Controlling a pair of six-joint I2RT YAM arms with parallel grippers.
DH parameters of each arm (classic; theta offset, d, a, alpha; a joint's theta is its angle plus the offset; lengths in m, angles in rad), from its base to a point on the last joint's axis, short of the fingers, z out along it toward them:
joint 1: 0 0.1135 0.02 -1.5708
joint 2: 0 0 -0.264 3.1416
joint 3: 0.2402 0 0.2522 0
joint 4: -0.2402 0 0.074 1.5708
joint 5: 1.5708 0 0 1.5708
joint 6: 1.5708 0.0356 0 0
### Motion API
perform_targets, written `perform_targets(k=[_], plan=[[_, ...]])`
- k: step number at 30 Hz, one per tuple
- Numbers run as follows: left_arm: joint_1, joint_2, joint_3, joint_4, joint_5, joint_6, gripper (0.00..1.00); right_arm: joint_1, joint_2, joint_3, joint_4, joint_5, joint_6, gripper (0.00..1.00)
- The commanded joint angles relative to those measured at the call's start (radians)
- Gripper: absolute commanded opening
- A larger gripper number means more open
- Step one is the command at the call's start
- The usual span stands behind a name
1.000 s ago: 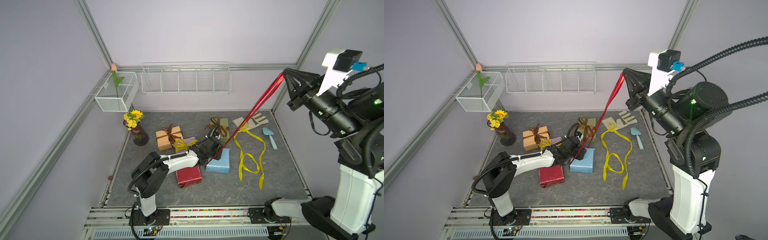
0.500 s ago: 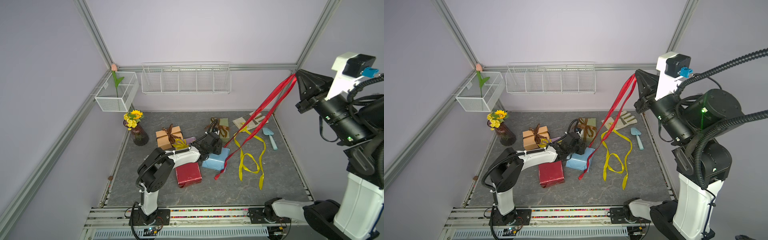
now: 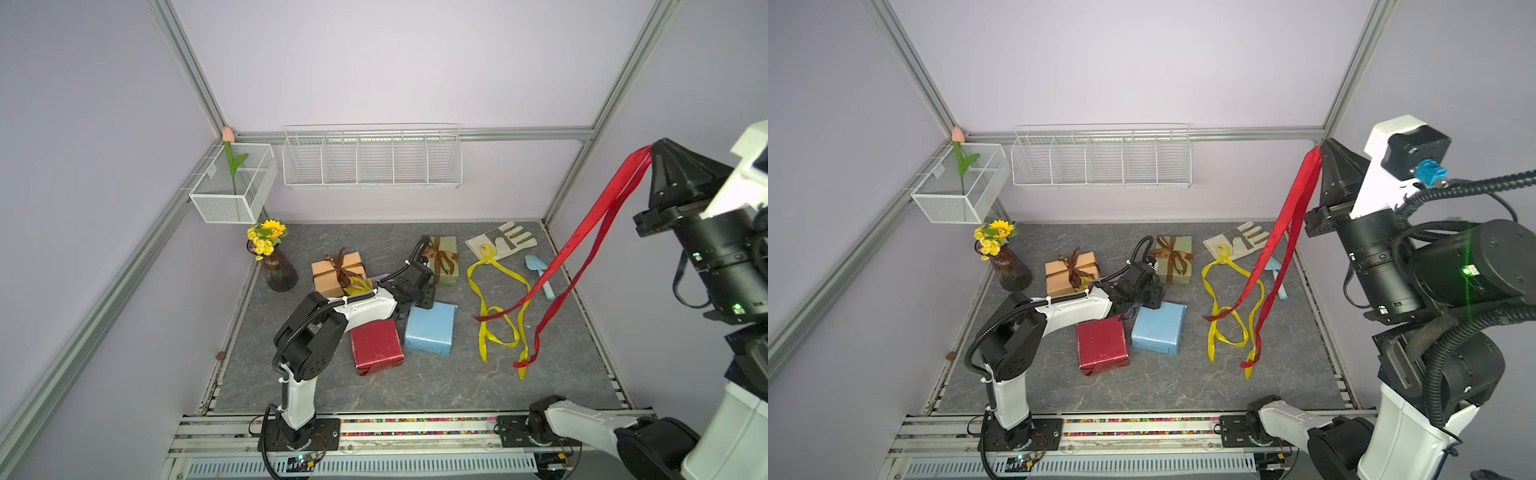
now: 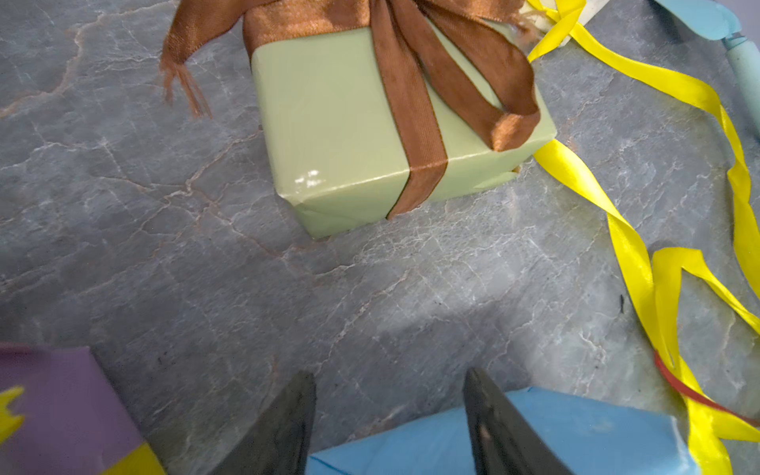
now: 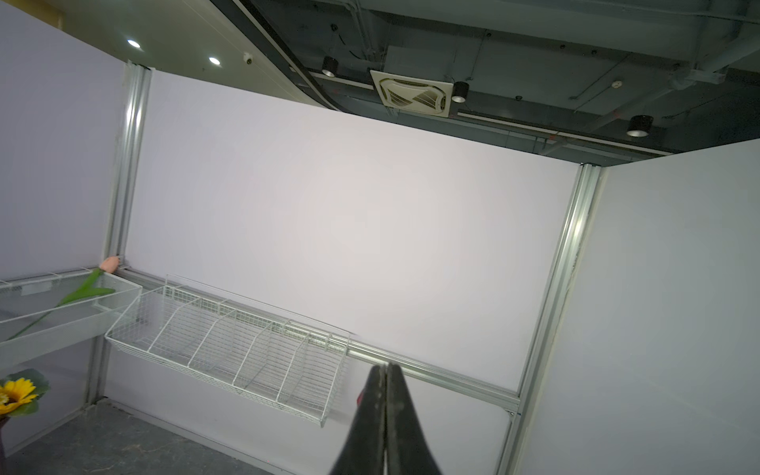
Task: Untie the ribbon bows on the gift boxes
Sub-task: Place the ribbon at the center of the board.
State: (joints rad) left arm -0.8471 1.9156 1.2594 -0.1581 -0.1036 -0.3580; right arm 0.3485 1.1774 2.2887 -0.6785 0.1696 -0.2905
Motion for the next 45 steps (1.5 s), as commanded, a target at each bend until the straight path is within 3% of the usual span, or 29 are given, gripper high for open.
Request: perform_targets(k=[1, 7, 12, 15, 23, 30, 38, 45], plan=[[-0.005, -0.032, -0.011, -0.104, 0.005, 0.018, 0.60, -0.003, -0.003, -0.066, 0.043, 0.092, -0.045, 0.07], [-0.006, -0.085, -0.005, -0.141, -0.006, 0.022, 0.60, -0.003, -0.009, -0.224, 0.090, 0.152, -0.016, 0.07], [-0.007, -0.148, 0.013, -0.172, 0.003, 0.026, 0.60, -0.013, -0.040, -0.443, 0.161, 0.214, 0.064, 0.07], [-0.007, -0.187, 0.038, -0.204, 0.018, 0.038, 0.60, -0.059, -0.033, -0.572, 0.171, 0.155, 0.153, 0.07], [-0.007, -0.301, 0.056, -0.326, -0.043, 0.054, 0.61, -0.314, 0.098, -0.831, 0.257, -0.154, 0.394, 0.07], [-0.005, -0.397, 0.002, -0.407, -0.160, 0.023, 0.62, -0.355, 0.360, -0.861, 0.194, -0.208, 0.422, 0.07], [0.021, -0.490, -0.119, -0.430, -0.241, -0.007, 0.63, -0.353, 0.526, -0.886, 0.227, -0.335, 0.500, 0.07], [0.045, -0.522, -0.193, -0.408, -0.234, -0.032, 0.64, -0.353, 0.634, -0.822, 0.155, -0.272, 0.508, 0.24]])
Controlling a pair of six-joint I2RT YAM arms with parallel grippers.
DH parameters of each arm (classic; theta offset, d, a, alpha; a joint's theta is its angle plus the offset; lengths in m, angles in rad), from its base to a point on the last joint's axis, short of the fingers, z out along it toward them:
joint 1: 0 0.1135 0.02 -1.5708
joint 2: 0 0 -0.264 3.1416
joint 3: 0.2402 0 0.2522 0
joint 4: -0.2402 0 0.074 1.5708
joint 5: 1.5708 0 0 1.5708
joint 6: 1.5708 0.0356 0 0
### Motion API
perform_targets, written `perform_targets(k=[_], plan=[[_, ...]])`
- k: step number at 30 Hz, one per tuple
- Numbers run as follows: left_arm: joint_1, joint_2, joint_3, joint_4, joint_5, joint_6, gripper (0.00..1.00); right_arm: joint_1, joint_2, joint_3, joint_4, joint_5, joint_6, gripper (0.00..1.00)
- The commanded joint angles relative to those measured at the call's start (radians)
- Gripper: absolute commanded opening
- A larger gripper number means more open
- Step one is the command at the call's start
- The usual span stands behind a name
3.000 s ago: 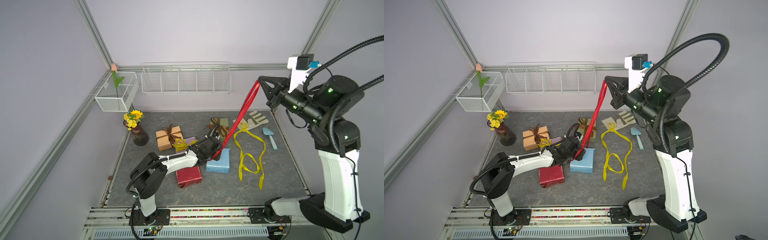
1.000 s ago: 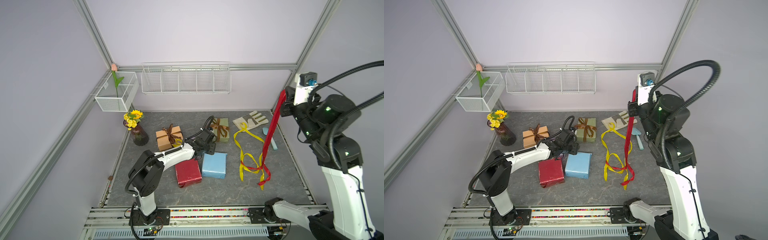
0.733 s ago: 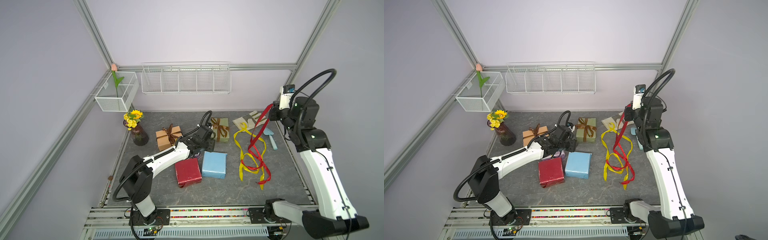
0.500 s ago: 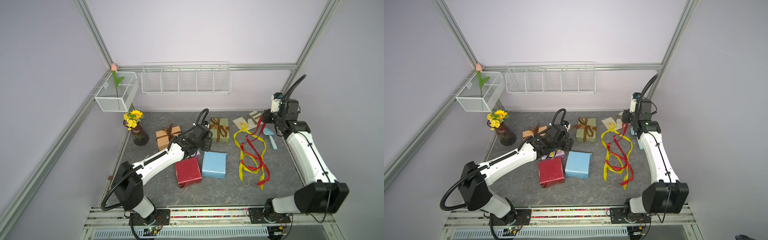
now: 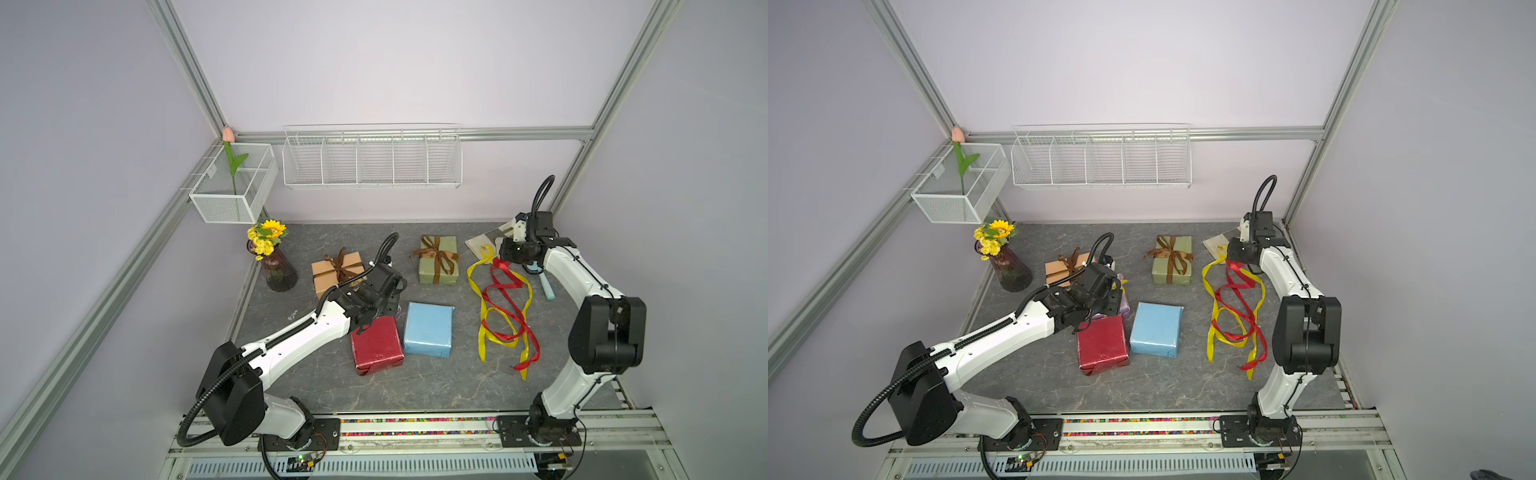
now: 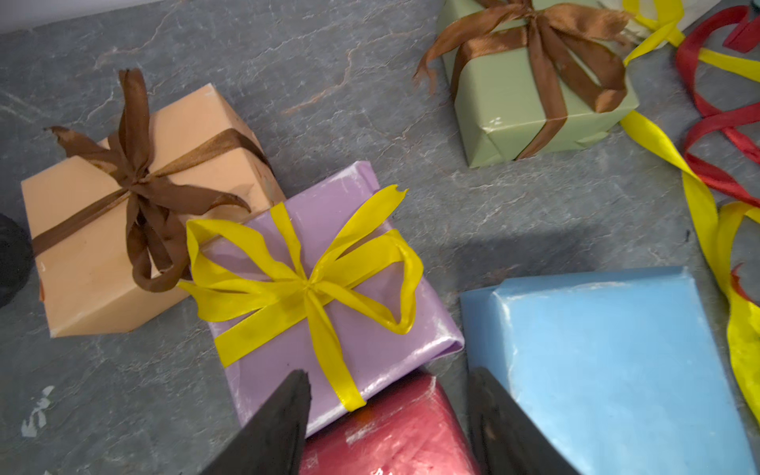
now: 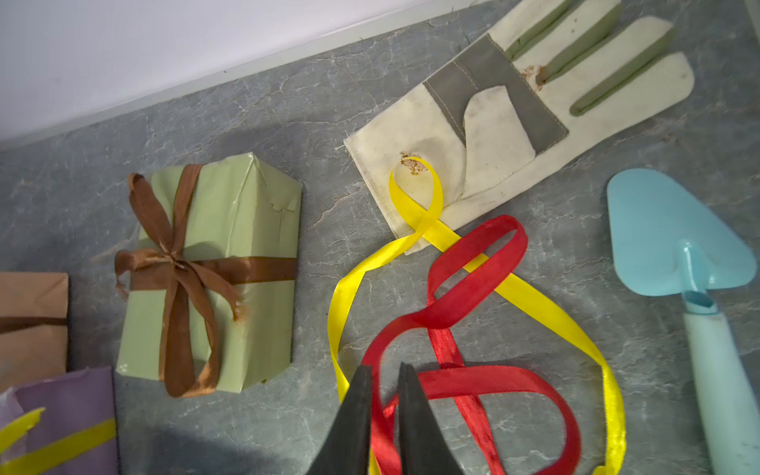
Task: Untie the ribbon bows on the gift boxes
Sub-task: Place the ribbon at the center of the board, then move the gift box to the center of the board.
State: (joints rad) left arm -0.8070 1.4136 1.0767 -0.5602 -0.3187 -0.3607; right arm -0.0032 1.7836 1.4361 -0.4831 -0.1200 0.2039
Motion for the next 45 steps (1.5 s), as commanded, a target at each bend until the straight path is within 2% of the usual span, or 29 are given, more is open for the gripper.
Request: perform_targets(k=[1, 5, 7, 12, 17, 23, 27, 30, 39, 45], plan=[[0.005, -0.018, -0.011, -0.003, -0.019, -0.027, 0.64, 0.000, 0.034, 0.034, -0.046, 0.031, 0.014, 0.29], [0.005, 0.023, 0.010, 0.023, 0.011, -0.008, 0.64, 0.010, 0.033, 0.036, -0.070, 0.104, 0.004, 0.47], [0.005, 0.051, 0.032, 0.042, 0.027, 0.003, 0.64, 0.021, 0.023, 0.032, -0.057, 0.090, -0.018, 0.50], [0.006, 0.161, 0.139, 0.099, 0.061, 0.065, 0.64, 0.062, 0.043, 0.049, -0.006, -0.128, -0.081, 0.55], [0.017, 0.307, 0.298, 0.147, 0.089, 0.115, 0.64, 0.092, 0.135, 0.117, 0.027, -0.236, -0.067, 0.64], [0.071, 0.509, 0.476, 0.198, 0.204, 0.118, 0.64, 0.104, 0.251, 0.176, 0.110, -0.368, 0.004, 0.66], [0.112, 0.612, 0.538, 0.273, 0.297, 0.113, 0.73, 0.116, 0.318, 0.205, 0.151, -0.391, 0.045, 0.67], [0.126, 0.677, 0.590, 0.302, 0.324, 0.129, 0.75, 0.123, 0.349, 0.204, 0.191, -0.420, 0.070, 0.67], [0.131, 0.835, 0.731, 0.290, 0.424, 0.145, 0.74, 0.138, 0.385, 0.178, 0.267, -0.437, 0.121, 0.65], [0.131, 0.854, 0.715, 0.300, 0.428, 0.105, 0.72, 0.152, 0.405, 0.166, 0.255, -0.431, 0.131, 0.62]])
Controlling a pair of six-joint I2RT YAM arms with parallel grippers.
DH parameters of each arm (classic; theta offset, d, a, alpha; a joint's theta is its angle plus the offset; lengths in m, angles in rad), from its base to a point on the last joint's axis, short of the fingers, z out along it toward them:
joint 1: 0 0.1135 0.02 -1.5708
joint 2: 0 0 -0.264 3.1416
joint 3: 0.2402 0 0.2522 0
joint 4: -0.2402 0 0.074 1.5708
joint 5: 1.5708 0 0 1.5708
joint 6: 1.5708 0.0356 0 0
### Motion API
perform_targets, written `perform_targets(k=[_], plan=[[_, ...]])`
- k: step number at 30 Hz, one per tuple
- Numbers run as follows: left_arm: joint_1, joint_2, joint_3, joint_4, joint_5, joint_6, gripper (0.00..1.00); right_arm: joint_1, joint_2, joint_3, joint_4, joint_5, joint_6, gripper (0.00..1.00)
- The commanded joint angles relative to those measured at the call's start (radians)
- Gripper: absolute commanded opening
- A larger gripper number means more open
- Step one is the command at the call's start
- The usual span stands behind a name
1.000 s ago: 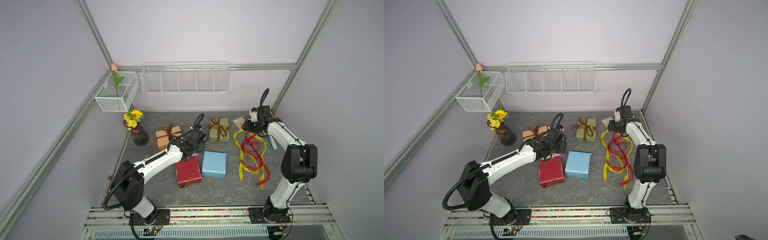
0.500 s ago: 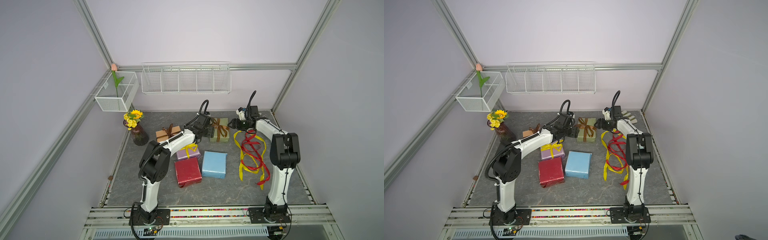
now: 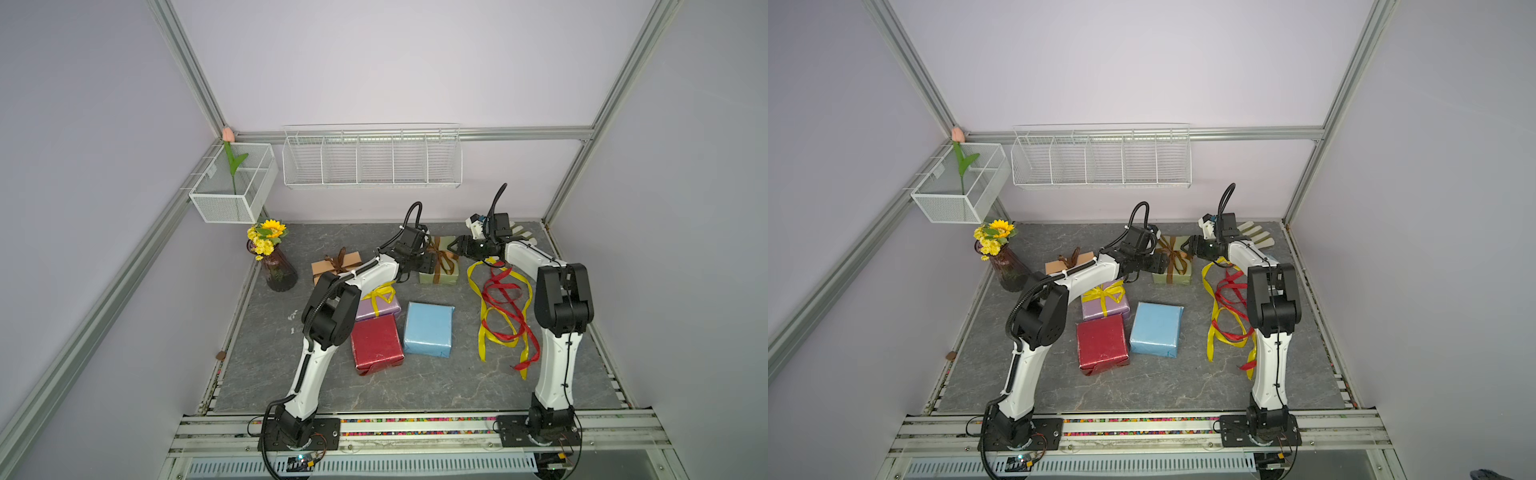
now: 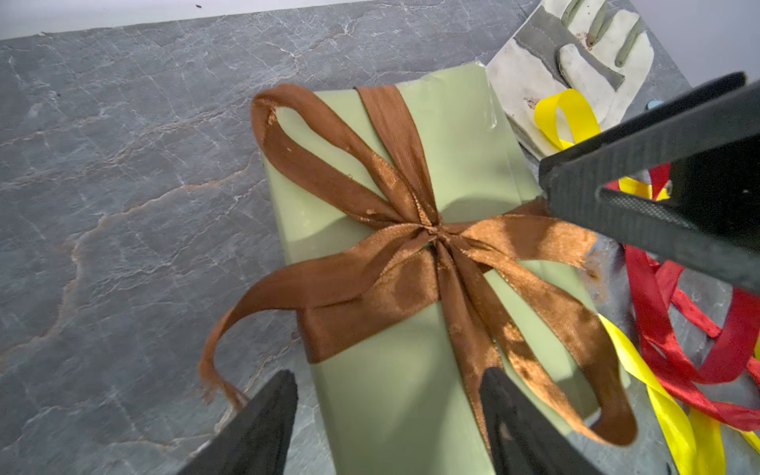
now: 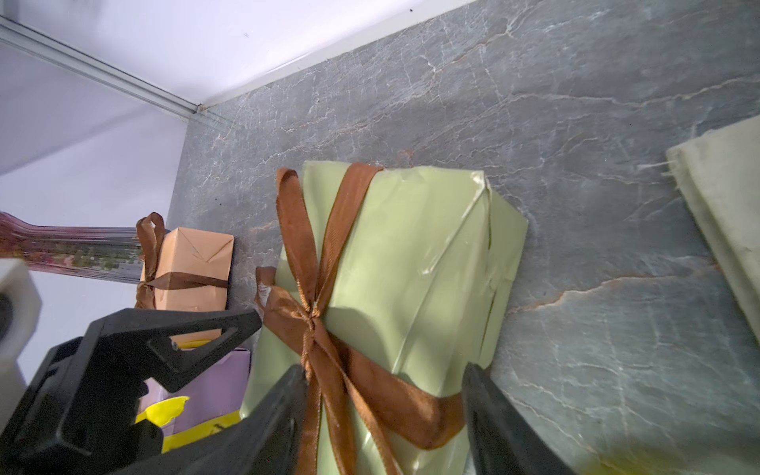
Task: Untie the ribbon bows on the gift boxes
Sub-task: Move the gift box to the center of the board.
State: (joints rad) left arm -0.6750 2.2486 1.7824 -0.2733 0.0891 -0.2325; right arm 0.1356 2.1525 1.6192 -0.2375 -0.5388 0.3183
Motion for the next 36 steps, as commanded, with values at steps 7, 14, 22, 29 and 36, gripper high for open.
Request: perform_targets(k=[7, 14, 22, 29, 36], plan=[[-0.001, -0.006, -0.071, 0.069, 0.048, -0.063, 0.69, 0.034, 0.034, -0.042, -0.008, -0.003, 0.013, 0.58], [-0.002, -0.025, -0.142, 0.103, 0.082, -0.092, 0.63, 0.053, -0.005, -0.104, -0.015, 0.019, 0.013, 0.53], [-0.002, -0.131, -0.291, 0.149, 0.103, -0.124, 0.61, 0.084, -0.106, -0.208, -0.037, 0.028, 0.001, 0.52], [-0.004, -0.213, -0.386, 0.131, 0.107, -0.131, 0.61, 0.120, -0.207, -0.278, -0.095, 0.064, -0.034, 0.53], [-0.004, -0.227, -0.355, 0.033, 0.080, -0.119, 0.61, 0.121, -0.275, -0.233, -0.238, 0.135, -0.122, 0.58]])
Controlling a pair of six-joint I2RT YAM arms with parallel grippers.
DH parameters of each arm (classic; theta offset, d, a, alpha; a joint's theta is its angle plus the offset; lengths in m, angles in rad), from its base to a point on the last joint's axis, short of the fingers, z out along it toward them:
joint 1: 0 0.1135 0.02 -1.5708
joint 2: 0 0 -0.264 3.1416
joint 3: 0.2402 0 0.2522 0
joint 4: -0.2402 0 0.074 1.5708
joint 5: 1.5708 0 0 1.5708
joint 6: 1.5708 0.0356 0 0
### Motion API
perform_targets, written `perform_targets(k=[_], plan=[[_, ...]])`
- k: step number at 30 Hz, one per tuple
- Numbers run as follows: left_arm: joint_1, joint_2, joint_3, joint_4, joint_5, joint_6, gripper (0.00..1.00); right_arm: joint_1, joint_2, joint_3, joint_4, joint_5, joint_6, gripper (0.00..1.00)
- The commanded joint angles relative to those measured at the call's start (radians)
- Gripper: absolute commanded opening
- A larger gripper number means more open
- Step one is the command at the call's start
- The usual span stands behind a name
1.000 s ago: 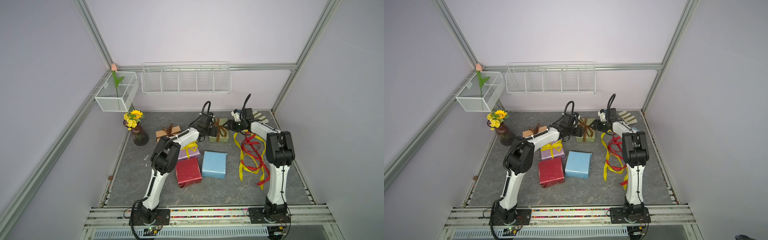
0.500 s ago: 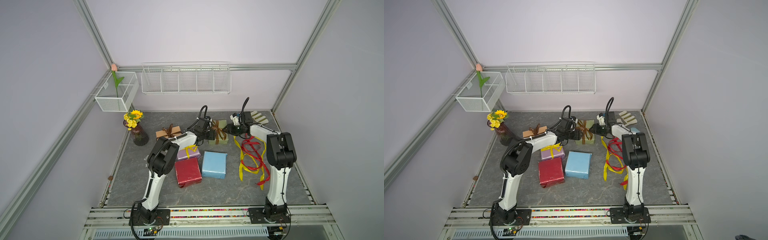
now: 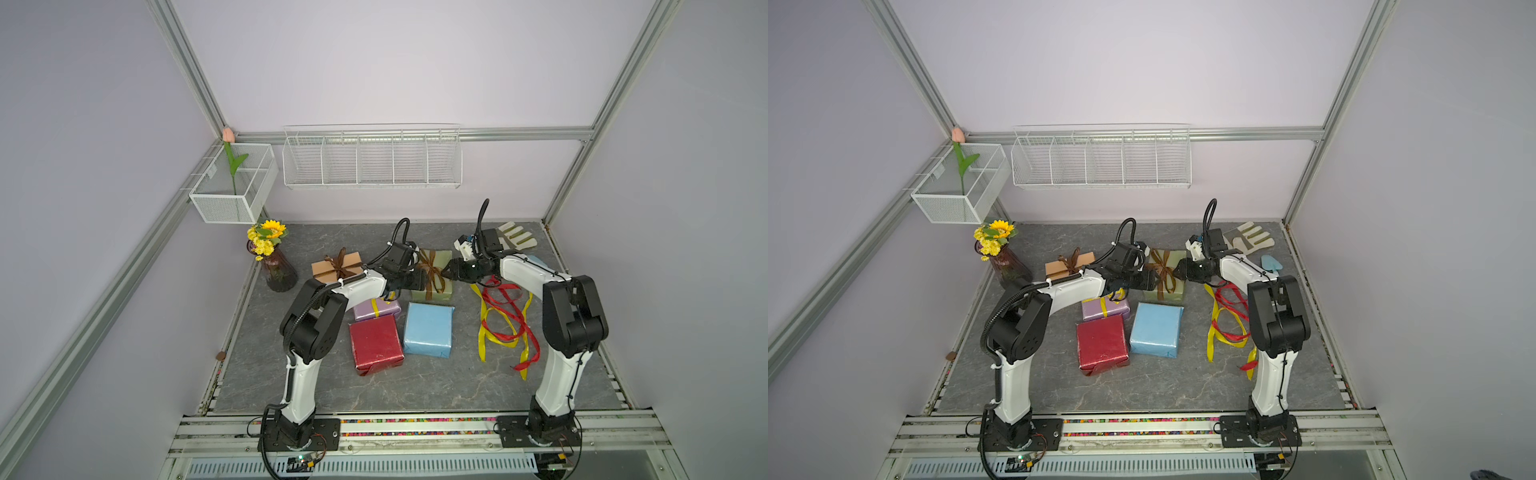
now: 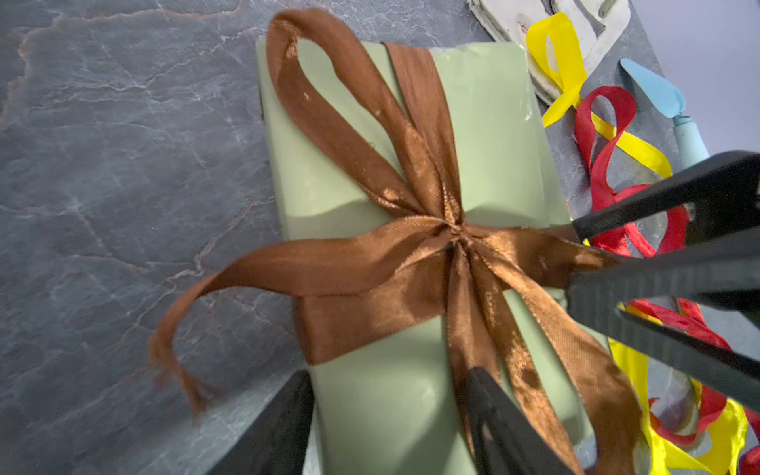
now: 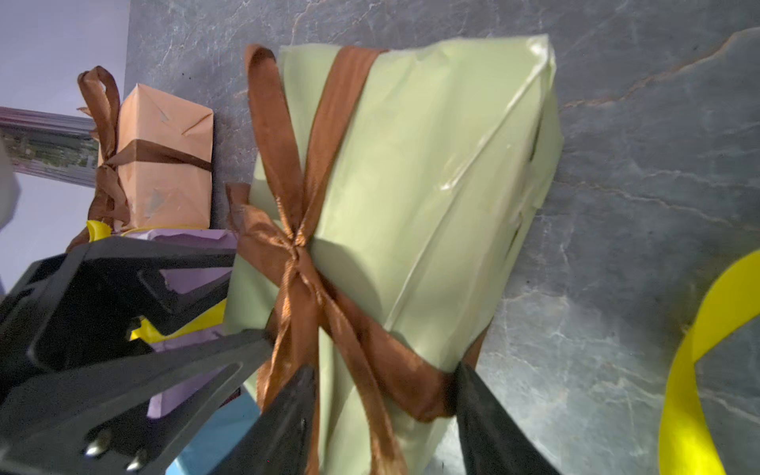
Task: Untie the ribbon bows on the gift boxes
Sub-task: Move the gift box to the center of the board.
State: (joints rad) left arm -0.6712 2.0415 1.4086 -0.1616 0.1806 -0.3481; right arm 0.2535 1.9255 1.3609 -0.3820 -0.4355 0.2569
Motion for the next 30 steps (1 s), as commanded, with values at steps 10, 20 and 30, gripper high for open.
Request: perform_targets(k=[10, 20, 30], plan=[[-0.007, -0.040, 0.059, -0.153, -0.070, 0.031, 0.61, 0.003, -0.097, 0.031, -0.150, 0.053, -0.125, 0.49], [-0.008, -0.030, 0.053, -0.147, -0.072, 0.042, 0.61, 0.004, -0.014, 0.109, -0.118, 0.024, -0.180, 0.43], [-0.008, -0.022, 0.054, -0.155, -0.076, 0.053, 0.61, 0.004, 0.094, 0.184, -0.125, -0.053, -0.170, 0.43]])
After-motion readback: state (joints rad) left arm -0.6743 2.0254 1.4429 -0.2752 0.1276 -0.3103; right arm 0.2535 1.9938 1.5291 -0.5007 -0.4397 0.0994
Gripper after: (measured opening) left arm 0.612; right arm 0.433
